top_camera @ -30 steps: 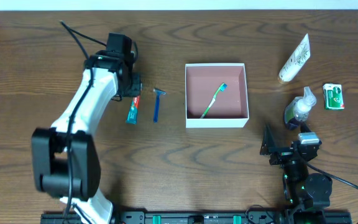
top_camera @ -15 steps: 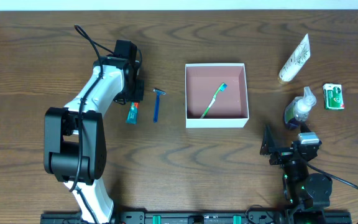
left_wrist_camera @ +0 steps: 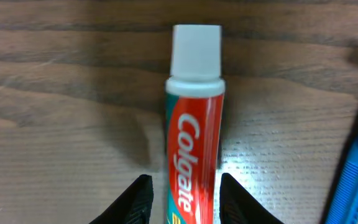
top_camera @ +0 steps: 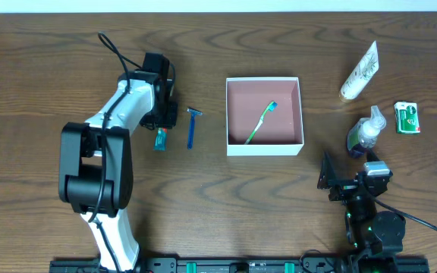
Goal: Pack container
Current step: 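Move the left gripper back to the Colgate toothpaste tube, then grasp the Colgate toothpaste tube with the left gripper and lift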
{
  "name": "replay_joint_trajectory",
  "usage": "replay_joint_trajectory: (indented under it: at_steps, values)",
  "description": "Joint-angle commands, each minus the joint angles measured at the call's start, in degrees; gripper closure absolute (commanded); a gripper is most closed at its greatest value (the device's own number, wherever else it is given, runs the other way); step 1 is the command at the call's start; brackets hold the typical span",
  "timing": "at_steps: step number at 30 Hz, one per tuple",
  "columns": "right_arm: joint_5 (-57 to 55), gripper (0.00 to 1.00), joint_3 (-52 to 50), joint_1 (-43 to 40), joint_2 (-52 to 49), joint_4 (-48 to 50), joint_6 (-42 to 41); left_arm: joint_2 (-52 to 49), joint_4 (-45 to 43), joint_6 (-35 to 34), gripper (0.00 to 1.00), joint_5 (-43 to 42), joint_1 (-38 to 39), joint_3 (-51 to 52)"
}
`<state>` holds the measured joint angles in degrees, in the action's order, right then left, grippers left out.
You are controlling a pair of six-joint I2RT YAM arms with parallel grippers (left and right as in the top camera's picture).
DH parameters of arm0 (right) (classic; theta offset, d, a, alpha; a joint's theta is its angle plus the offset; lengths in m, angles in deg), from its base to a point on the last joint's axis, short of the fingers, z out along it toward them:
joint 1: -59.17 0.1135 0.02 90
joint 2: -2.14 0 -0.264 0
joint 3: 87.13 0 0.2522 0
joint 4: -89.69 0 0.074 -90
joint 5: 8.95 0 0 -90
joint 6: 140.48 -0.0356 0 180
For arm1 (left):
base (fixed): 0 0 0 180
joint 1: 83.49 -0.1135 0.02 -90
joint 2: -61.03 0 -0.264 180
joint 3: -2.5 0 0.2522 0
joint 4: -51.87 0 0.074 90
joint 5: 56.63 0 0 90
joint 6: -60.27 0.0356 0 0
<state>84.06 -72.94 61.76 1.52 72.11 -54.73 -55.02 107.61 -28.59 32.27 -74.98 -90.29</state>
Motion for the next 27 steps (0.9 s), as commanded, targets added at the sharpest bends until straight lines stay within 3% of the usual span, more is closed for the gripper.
replay_joint_trajectory:
  at_steps: [1, 27]
  values:
    - [-0.2, 0.01, -0.1, 0.0, 0.2, -0.2, 0.7, -0.3, -0.3, 0.8, 0.64, 0.0, -0.1, 0.2]
    - [-0.2, 0.01, -0.1, 0.0, 0.2, -0.2, 0.7, -0.9, -1.1, 0.8, 0.64, -1.5, -0.1, 1.2]
